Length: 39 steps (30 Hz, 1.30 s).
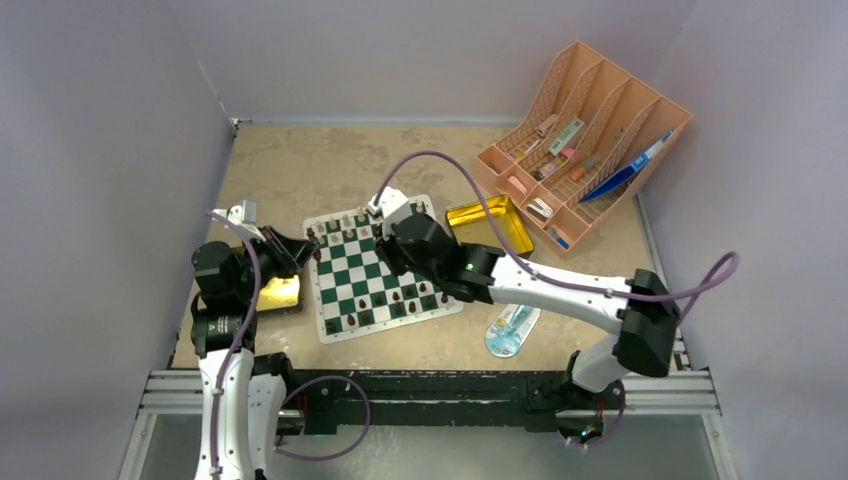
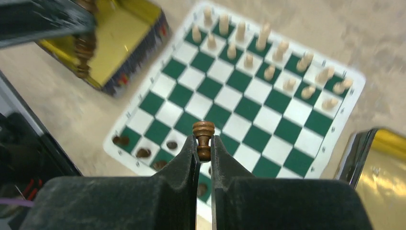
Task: Set up the chess pieces on the board
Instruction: Place the chess piece on the chessboard.
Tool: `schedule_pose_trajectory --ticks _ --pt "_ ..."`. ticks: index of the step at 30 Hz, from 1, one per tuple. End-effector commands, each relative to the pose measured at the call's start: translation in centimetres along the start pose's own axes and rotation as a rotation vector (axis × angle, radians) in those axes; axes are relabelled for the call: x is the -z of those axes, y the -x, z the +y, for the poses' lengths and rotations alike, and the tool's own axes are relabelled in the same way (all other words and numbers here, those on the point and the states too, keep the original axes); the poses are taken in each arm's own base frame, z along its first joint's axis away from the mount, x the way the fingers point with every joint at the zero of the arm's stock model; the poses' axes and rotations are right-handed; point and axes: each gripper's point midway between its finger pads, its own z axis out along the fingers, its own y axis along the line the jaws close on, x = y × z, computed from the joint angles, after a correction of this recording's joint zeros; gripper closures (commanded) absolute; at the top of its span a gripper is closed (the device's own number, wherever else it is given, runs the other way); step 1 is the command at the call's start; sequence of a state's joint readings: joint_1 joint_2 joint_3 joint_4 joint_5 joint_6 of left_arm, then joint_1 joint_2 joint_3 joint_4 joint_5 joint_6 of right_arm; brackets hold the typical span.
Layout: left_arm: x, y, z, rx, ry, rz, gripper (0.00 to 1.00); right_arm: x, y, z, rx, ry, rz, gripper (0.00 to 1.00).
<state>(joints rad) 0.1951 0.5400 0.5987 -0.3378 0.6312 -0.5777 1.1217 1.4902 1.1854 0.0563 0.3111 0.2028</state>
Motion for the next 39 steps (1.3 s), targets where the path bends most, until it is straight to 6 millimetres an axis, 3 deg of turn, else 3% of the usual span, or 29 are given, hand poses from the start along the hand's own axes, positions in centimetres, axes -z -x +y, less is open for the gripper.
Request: schedule_pose_trajectory --ticks 1,9,13,17,27,33,39 --pt "0.1 -0.1 -0.8 -0.166 -0.084 -0.031 1.0 0.5 -4.3 -1.2 -0.005 -0.037 0.312 1.0" --pt "0.4 0.3 -0.9 -0.179 -0.068 -0.051 1.0 -1.8 -7.7 -5.0 0.007 -0.068 0.529 0.99" --pt "0.4 0.5 -0.4 -0.156 -0.028 -0.059 1.0 -2.7 -10.4 -6.8 0.035 -0.103 0.643 0.98" --pt "0.4 0.7 0.2 -0.138 0.012 -0.059 1.0 -4.1 -11.7 -7.9 0.05 -0.122 0.693 0.99" --pt "0.6 1.0 0.7 -0.129 0.054 -0.071 1.0 -7.0 -14.5 -8.6 0.05 -0.108 0.751 0.95" --pt "0.6 1.0 0.9 -0.117 0.068 -0.072 1.0 -8.4 -15.9 -8.9 0.061 -0.11 0.788 0.87" --pt "0.6 1.0 0.9 -0.119 0.067 -0.071 1.0 -8.8 -15.4 -8.9 0.055 -0.113 0.77 0.72"
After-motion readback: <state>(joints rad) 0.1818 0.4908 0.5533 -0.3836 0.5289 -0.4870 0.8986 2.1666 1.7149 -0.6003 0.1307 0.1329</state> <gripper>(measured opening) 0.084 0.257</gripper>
